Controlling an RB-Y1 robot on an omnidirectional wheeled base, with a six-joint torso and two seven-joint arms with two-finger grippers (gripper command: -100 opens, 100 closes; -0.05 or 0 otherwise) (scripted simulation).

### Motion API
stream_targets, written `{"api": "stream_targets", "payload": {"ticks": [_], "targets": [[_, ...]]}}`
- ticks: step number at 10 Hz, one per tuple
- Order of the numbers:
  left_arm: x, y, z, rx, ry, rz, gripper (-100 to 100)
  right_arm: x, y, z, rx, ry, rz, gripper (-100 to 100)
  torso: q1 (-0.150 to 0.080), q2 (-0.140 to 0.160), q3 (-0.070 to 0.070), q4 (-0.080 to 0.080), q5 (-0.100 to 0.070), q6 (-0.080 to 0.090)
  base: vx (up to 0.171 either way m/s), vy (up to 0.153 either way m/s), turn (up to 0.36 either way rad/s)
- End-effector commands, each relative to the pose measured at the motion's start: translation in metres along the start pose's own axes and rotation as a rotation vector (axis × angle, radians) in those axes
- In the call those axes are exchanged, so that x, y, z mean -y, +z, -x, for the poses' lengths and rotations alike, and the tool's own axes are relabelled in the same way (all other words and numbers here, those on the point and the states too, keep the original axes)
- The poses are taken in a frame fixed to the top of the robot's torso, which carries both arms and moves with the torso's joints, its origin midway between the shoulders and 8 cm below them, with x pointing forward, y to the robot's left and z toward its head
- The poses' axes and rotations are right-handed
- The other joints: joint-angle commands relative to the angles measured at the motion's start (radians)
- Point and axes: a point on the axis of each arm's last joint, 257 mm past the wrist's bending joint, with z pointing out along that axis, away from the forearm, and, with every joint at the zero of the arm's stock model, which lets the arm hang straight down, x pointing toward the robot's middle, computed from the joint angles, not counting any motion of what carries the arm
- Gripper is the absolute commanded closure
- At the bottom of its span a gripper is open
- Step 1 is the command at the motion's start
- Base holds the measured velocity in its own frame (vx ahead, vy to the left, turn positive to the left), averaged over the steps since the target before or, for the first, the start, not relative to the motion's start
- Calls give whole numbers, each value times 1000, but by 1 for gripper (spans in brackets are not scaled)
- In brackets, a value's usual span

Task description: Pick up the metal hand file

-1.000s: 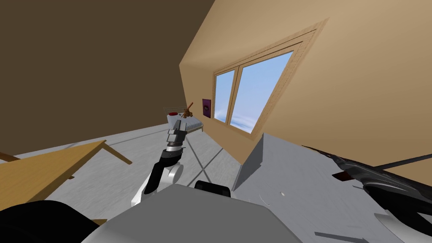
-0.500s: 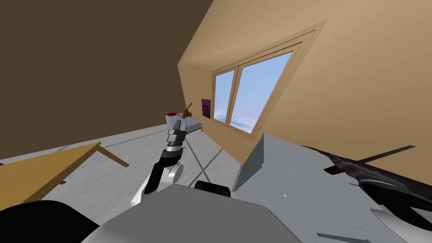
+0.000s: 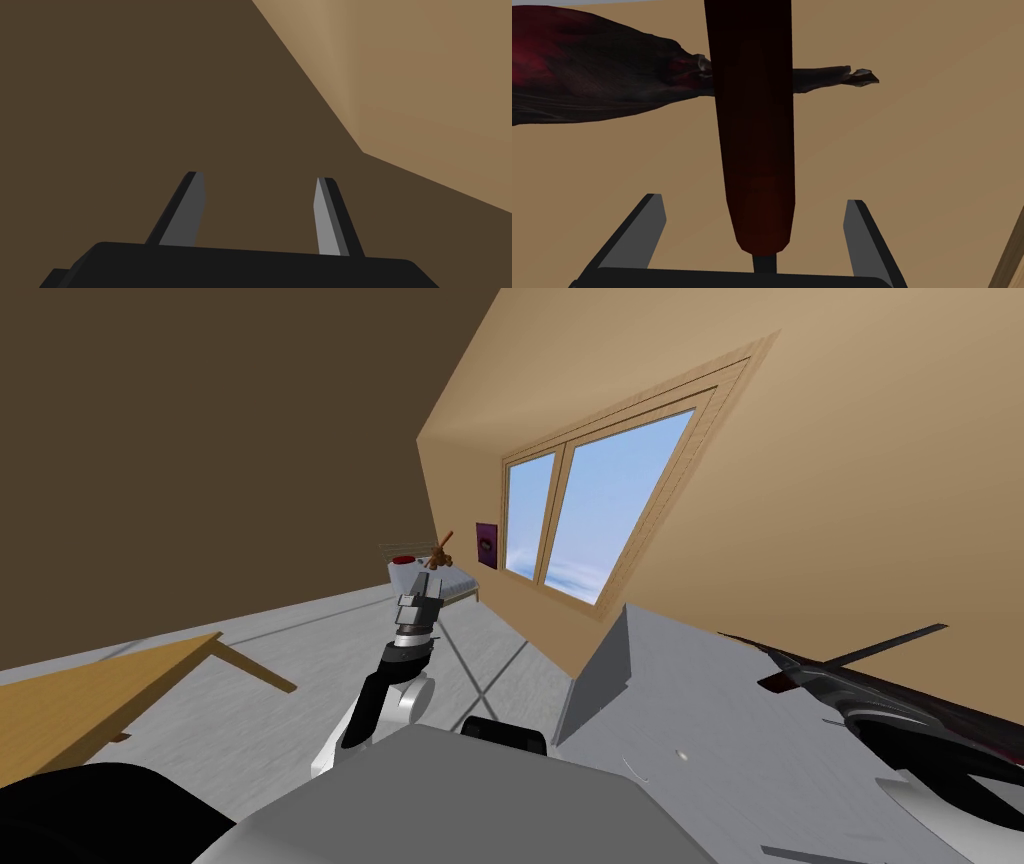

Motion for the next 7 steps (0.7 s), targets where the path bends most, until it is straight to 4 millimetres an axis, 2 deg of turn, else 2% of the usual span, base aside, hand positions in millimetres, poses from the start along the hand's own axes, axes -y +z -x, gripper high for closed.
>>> {"api": "stream_targets", "payload": {"ticks": [1, 2, 3, 4, 5, 7], "targets": [[0, 0, 0, 0, 0, 0, 0, 11, 1, -5, -10, 2, -9, -100, 0, 0, 0, 0, 0, 0, 28, 24, 5], [0, 0, 0, 0, 0, 0, 0, 19, 0, -10, -18, 2, -26, -100, -2, 1, 0, 0, 0, 0, 9, 0, 8], [0, 0, 0, 0, 0, 0, 0, -4, 12, 2, -4, -8, 36, -100, -3, 2, 1, 0, -1, 0, 28, 38, -100], [0, 0, 0, 0, 0, 0, 0, -5, 15, 4, 4, 1, 40, -100, -1, 1, 1, 0, 0, 0, 47, 55, -53], [0, 0, 0, 0, 0, 0, 0, -1, 14, 1, 1, 2, 41, -100, 0, 0, 0, 0, 0, 0, 33, 31, 8], [0, 0, 0, 0, 0, 0, 0, 25, 11, -11, -22, 2, -9, -100, -3, 2, 1, 0, -1, 0, 3, 0, 7]]}}
